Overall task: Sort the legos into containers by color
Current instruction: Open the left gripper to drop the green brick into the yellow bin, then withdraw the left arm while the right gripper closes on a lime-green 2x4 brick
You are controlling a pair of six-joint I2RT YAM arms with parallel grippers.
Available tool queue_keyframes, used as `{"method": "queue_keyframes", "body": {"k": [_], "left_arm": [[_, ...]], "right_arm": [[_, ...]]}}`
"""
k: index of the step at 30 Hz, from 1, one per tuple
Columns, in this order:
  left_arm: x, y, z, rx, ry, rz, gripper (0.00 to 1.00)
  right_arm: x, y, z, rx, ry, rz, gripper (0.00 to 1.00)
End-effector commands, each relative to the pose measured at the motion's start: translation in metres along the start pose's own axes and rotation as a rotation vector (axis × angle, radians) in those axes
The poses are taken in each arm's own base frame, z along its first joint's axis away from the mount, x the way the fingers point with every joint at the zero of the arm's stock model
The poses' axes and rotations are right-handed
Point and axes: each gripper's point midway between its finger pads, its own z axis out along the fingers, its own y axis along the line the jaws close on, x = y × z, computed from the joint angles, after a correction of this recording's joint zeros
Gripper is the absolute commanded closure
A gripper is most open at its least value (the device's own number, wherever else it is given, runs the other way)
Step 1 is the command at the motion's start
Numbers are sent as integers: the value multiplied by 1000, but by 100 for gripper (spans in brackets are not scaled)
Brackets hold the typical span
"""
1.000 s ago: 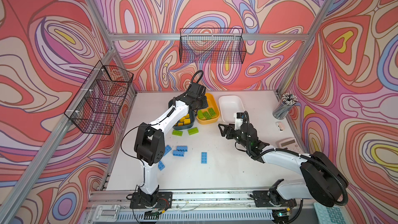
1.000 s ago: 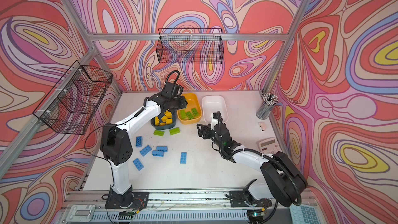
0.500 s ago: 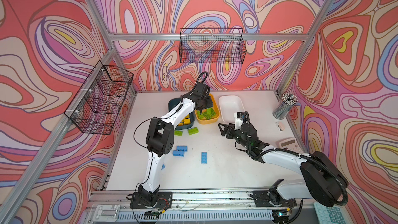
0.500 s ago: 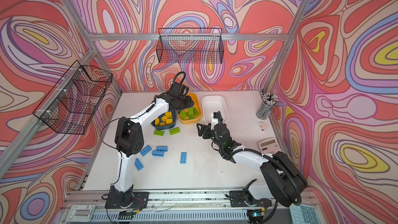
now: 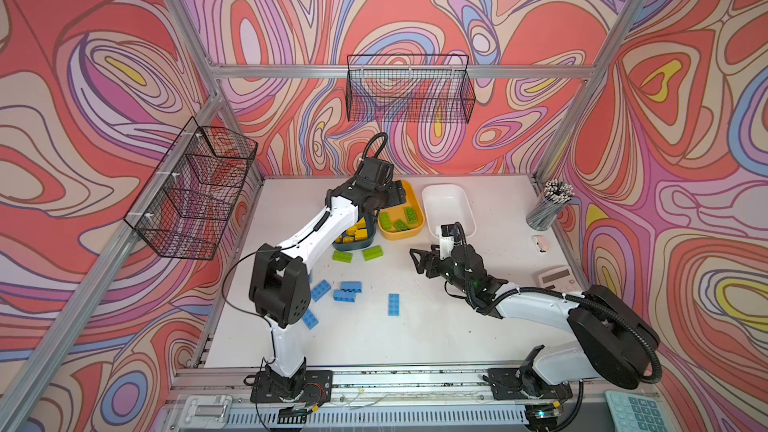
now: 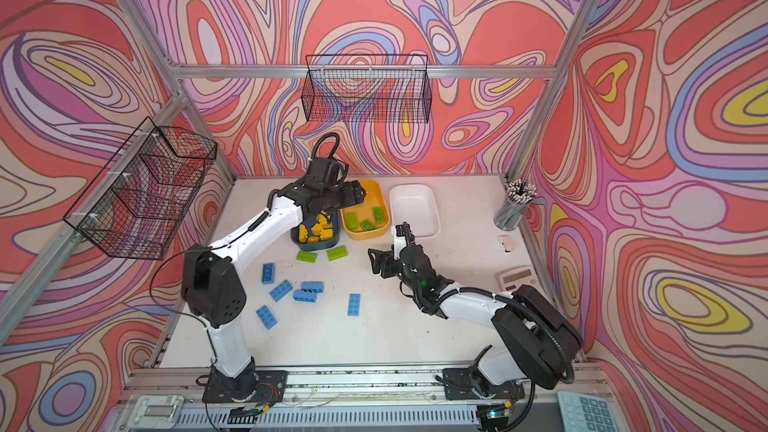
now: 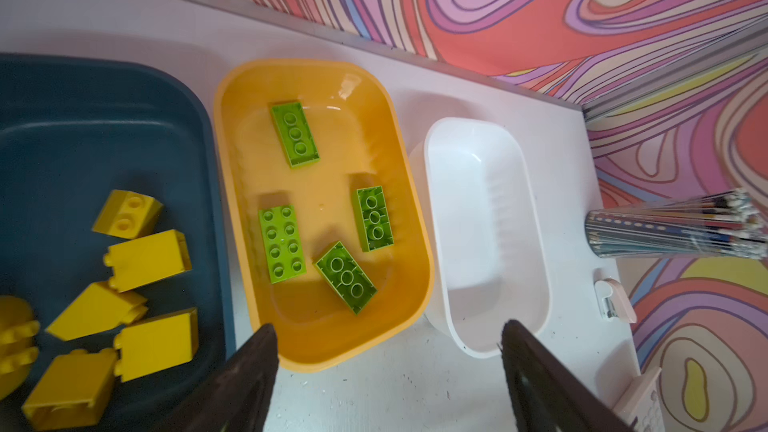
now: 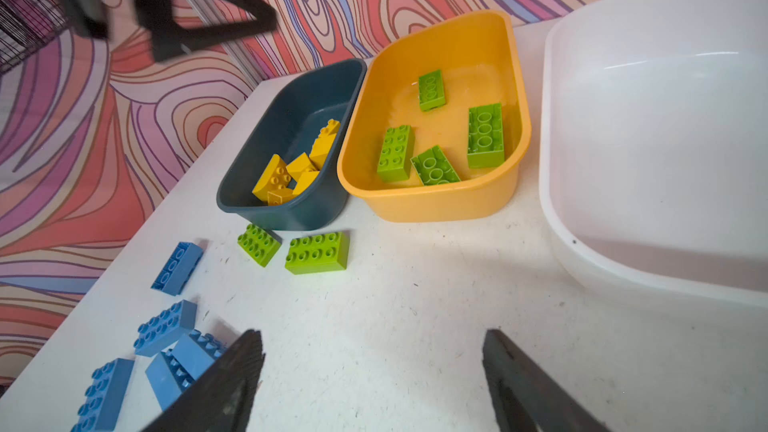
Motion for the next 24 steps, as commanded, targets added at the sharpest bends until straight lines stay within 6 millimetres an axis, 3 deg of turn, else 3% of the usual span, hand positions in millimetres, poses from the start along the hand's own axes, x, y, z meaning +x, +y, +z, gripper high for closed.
{"method": "queue_keyframes", "body": {"k": [1, 6, 12, 18, 24], "left_arm": [[-27, -4, -57, 8, -136, 55, 16], [-29, 10, -134, -2, -268, 138, 15], [-9, 45, -212, -38, -418, 197, 11], [15, 81, -263, -126, -476, 262, 9], [41, 107, -281, -176, -481, 294, 8]], "right_arm": [[0, 11, 10, 6, 9, -59, 12], [17, 24, 29, -10, 73, -84, 12], [45, 52, 59, -49, 149, -148, 12], [79, 68, 87, -43, 213, -230, 11], [91, 63, 108, 1, 202, -199, 11]]}}
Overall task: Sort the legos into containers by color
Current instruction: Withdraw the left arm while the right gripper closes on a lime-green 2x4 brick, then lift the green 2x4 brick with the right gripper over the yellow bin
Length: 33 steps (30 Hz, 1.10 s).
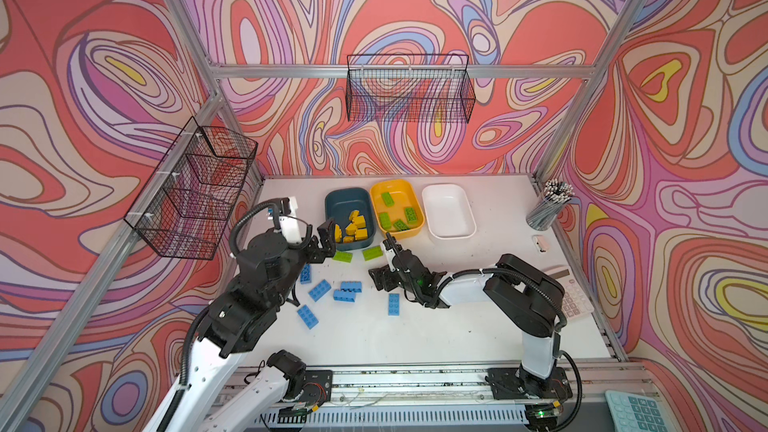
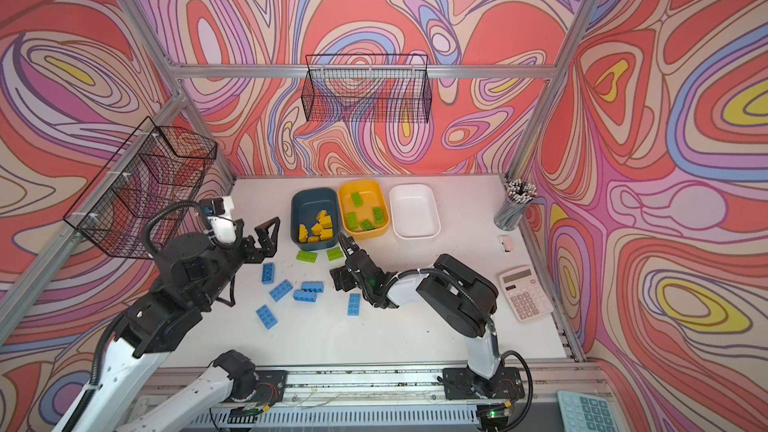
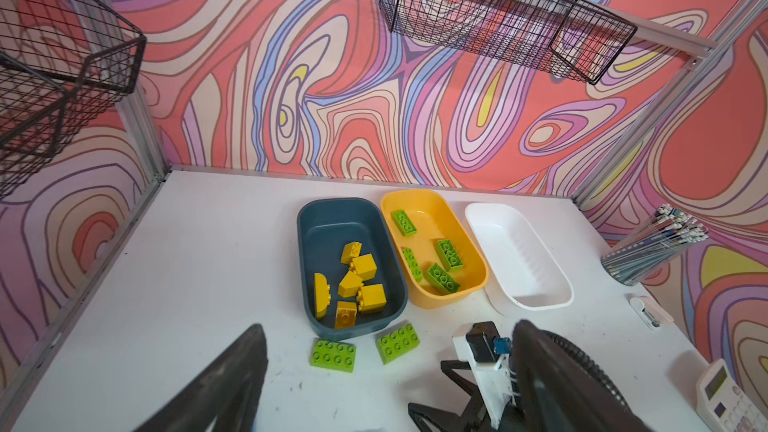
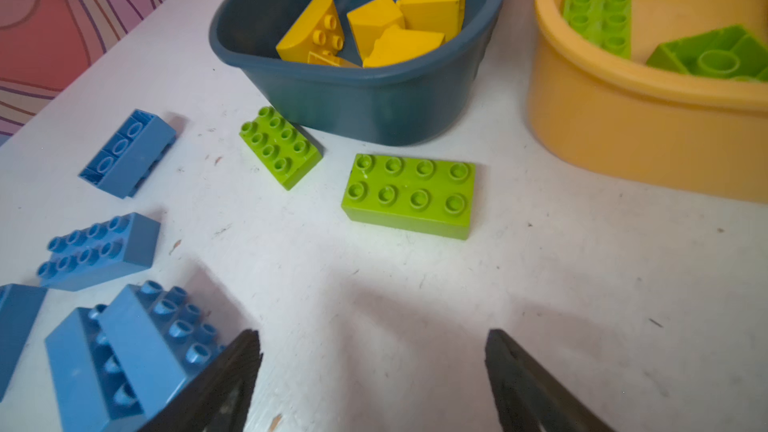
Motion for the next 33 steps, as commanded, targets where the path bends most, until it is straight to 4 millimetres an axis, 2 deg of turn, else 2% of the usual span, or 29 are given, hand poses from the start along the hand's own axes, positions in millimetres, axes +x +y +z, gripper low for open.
{"method": "queue_keyframes", "body": {"k": [1, 5, 10, 22, 25, 33], "left_arm": [[25, 22, -6, -83, 52, 79, 7], [39, 32, -9, -107, 57, 106, 6], [44, 34, -7, -114, 60, 134, 5], [53, 32, -4, -91, 64, 144, 4], [56, 32, -3, -94, 68, 149, 3], [58, 31, 0, -88, 75, 157, 3]], "right_arm": [[-5, -6, 13, 55, -33, 13, 11], [1, -8, 30, 81, -13, 13, 11], [8, -13, 47, 128, 11, 3, 11], [16, -32, 70, 251, 20, -7, 13], [16, -34, 72, 268, 17, -9, 17], [18, -35, 66, 251, 0, -10, 39]]}}
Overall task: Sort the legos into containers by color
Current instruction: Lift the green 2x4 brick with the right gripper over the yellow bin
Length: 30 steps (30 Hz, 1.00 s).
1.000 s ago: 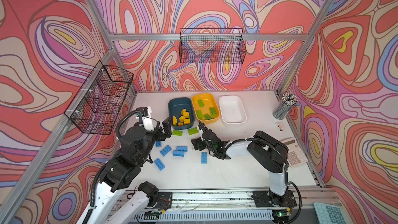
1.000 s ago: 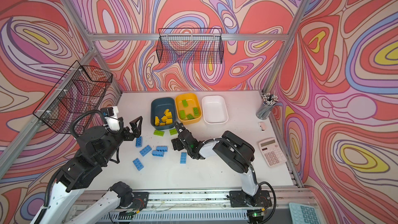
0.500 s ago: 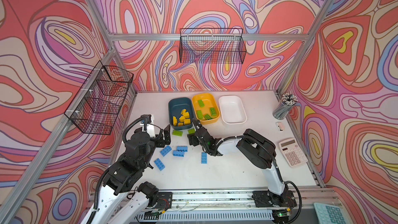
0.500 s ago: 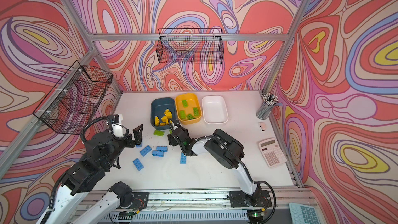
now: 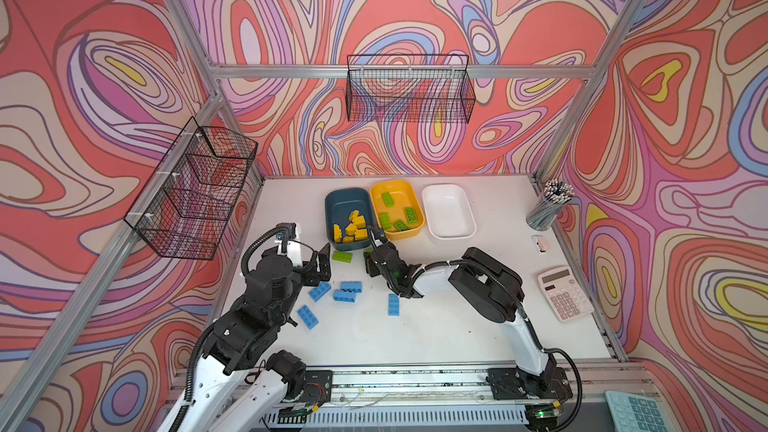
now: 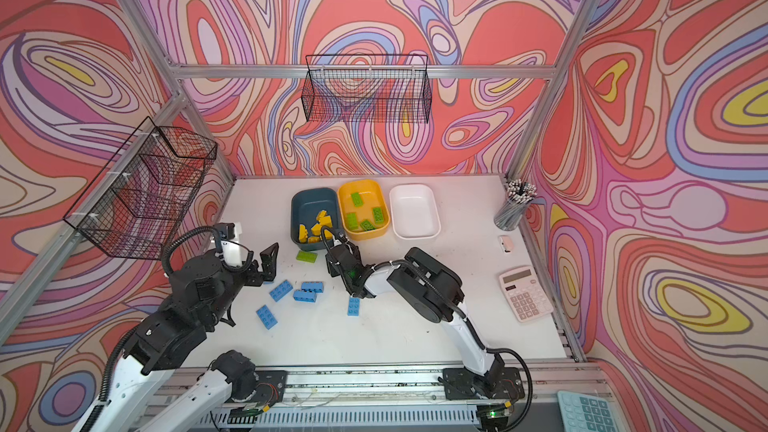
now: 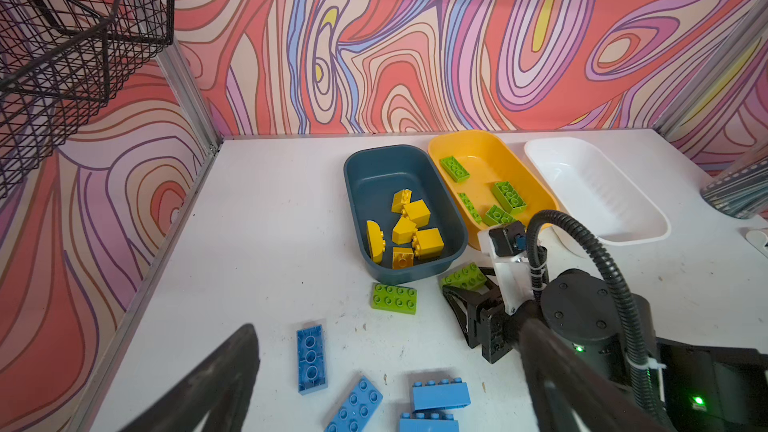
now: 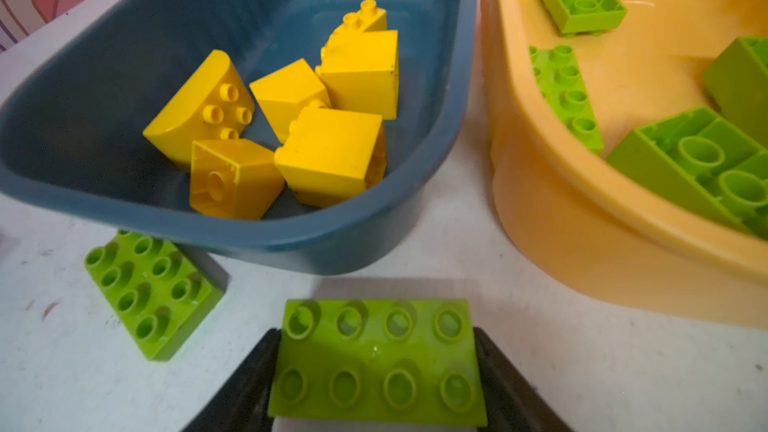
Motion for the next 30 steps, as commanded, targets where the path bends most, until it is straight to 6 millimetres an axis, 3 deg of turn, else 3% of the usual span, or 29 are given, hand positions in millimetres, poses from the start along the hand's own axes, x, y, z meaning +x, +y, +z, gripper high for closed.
{"method": "queue_keyframes", "body": {"k": [1, 4, 9, 16, 21, 25, 30], "left_arm": [[-1, 0, 1, 0, -11, 15, 3], [0, 0, 3, -2, -4, 18, 3], [2, -2, 4, 1, 6, 20, 2], [5, -4, 6, 15, 17, 23, 2], [6, -5, 7, 18, 22, 26, 2], [7, -5, 7, 17, 24, 28, 2], [8, -6, 8, 24, 25, 30, 2]], "right_arm": [[41, -12, -2, 23, 96, -32, 41], [37, -12, -7, 13, 84, -24, 49], [11, -5, -27, -28, 44, -7, 50], [-59, 5, -74, -84, -67, 0, 50], [-105, 9, -94, -91, -132, -29, 51], [-133, -4, -93, -94, -151, -5, 50], [-151, -47, -66, -74, -122, 62, 50]]}}
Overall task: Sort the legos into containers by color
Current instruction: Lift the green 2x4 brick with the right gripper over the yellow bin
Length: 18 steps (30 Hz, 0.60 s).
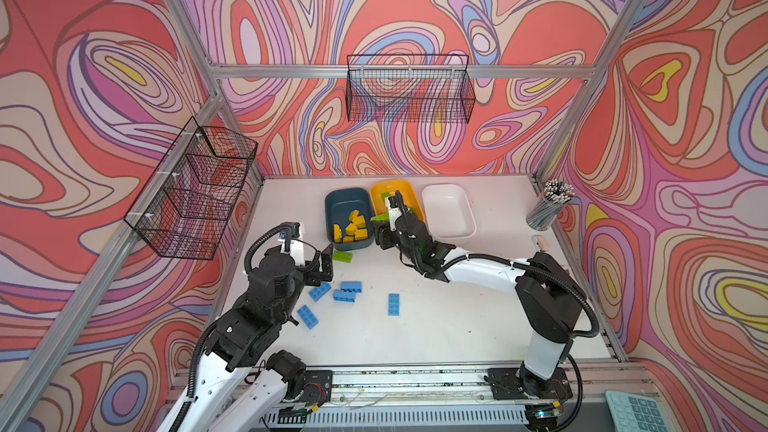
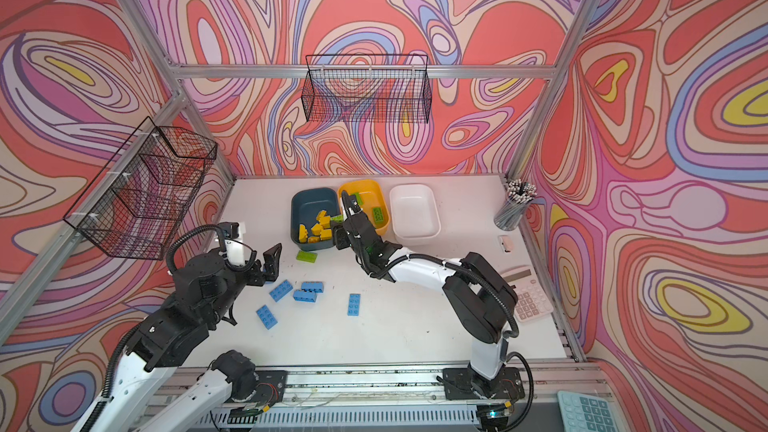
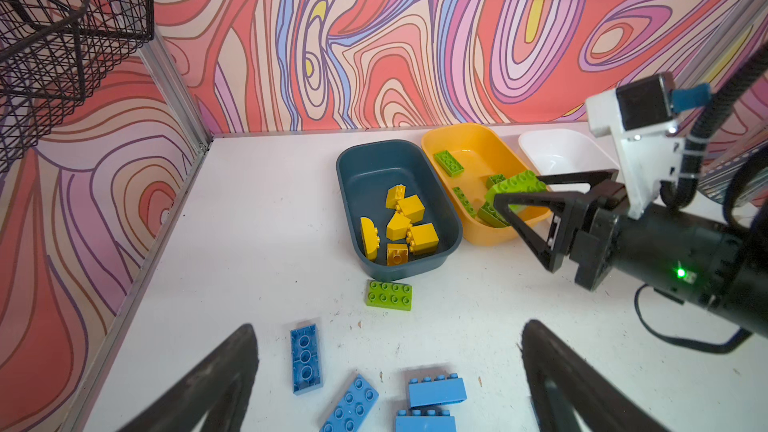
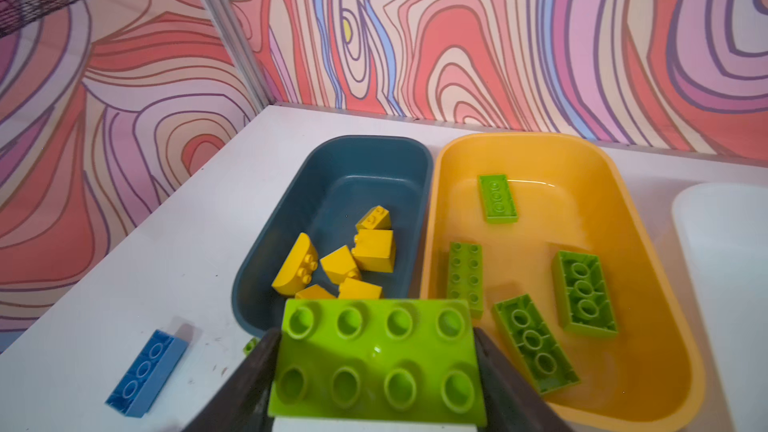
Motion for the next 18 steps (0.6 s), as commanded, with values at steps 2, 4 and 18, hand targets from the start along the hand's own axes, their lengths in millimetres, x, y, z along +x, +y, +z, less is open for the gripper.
{"method": "queue_keyframes", "body": {"k": [2, 4, 18], "left_arm": [[4, -2, 4, 5, 8, 18, 2], [5, -2, 5, 4, 13, 21, 2], [14, -5, 17, 0, 43, 61, 2]], "right_arm": [[-1, -46, 29, 26, 52, 58, 50], [-2, -65, 42, 38, 55, 89, 49], [1, -78, 74, 38, 84, 63, 23]]}}
